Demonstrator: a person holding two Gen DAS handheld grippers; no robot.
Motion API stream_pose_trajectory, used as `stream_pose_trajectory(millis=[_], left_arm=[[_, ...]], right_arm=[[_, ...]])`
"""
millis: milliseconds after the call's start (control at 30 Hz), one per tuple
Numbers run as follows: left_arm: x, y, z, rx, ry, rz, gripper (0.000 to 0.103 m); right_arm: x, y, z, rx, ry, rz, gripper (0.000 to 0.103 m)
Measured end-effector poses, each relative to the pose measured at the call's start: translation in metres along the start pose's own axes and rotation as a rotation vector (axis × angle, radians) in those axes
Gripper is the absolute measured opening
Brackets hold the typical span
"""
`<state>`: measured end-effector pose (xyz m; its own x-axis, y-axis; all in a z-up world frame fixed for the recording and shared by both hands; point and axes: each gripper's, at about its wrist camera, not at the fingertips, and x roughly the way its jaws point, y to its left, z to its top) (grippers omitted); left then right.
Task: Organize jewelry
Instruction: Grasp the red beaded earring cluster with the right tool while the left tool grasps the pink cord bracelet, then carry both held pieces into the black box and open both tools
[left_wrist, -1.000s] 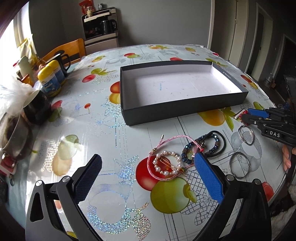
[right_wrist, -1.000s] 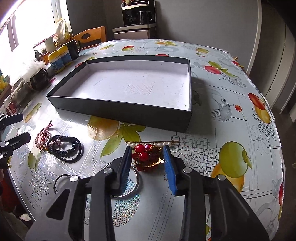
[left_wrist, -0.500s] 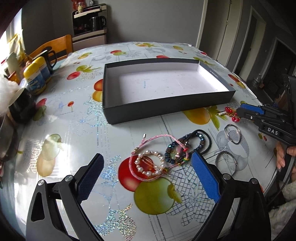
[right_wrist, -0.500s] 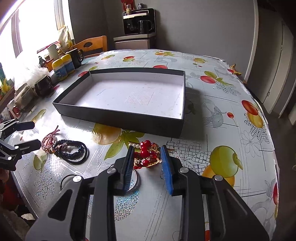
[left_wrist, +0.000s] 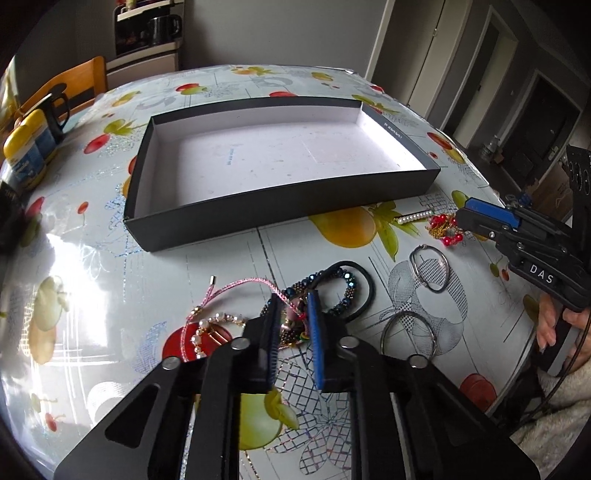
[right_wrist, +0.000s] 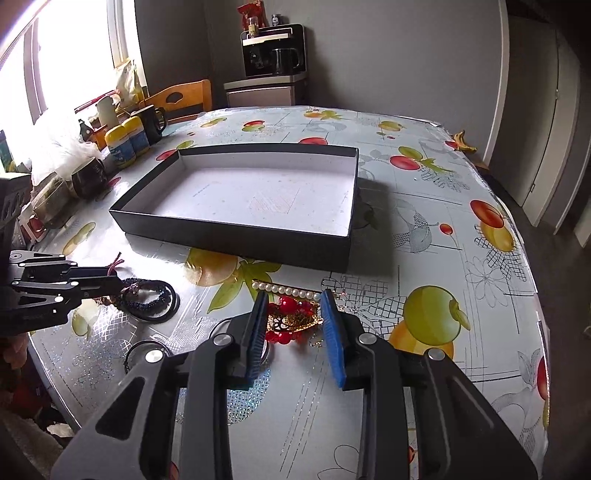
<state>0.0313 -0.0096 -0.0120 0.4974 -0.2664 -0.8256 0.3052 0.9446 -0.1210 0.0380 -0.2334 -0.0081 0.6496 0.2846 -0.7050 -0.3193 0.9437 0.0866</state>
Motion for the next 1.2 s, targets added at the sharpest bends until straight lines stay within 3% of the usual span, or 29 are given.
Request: stream_pose_trajectory(millis=[33,100,400,433,500,533,567,800,900,933,1033,1200], left_arm=[[-0.001,0.0,0.0,0.005,-0.005,0.004,0.005],[-0.007,0.0,0.0,0.019,-0.017,0.015,0.005],[-0.055,0.002,0.016,0.045,-0.138,0.026,0.004],[-0.058,0.003,0.017,0.043,-0.148,0.029,0.004],[-0.064,0.006,0.02,0.037,-0.162,0.036,0.004],[-0.066,0.007,0.021,0.034,-0.169,0.037,0.004],[-0.069,0.007,0.021,0.033,-0.175,0.038,0.004],[-0.077,0.007,0.022,0.039,-0.197,0.042,0.004],[-0.077,0.007,0.022,0.038,-0.192,0.041,0.004],[-0.078,0.007,0.021,0.038,-0.193,0.041,0.004],[-0.079,0.008,0.019,0.039,-0.196,0.036,0.004],[-0.087,0.01,0.02,0.035,-0.218,0.029,0.004]], right_arm=[[-0.001,-0.001,0.0,0.0,-0.005,-0.001,0.029],[-0.003,-0.003,0.003,0.002,-0.01,-0.003,0.002],[0.002,-0.008,0.008,0.001,0.011,0.007,0.0],[0.005,-0.007,0.008,-0.003,0.019,0.002,0.002],[0.012,-0.005,0.008,0.003,0.049,0.019,0.02],[0.016,-0.005,0.007,0.013,0.063,0.028,0.04],[0.017,-0.003,0.007,0.019,0.066,0.039,0.049],[0.035,0.02,0.009,-0.027,0.089,0.039,0.048],[0.041,0.022,0.008,-0.031,0.106,0.011,0.023],[0.042,0.021,0.008,-0.031,0.11,0.008,0.01],[0.035,0.022,0.008,-0.046,0.087,0.004,0.001],[0.018,0.021,0.012,-0.057,0.048,0.004,0.001]])
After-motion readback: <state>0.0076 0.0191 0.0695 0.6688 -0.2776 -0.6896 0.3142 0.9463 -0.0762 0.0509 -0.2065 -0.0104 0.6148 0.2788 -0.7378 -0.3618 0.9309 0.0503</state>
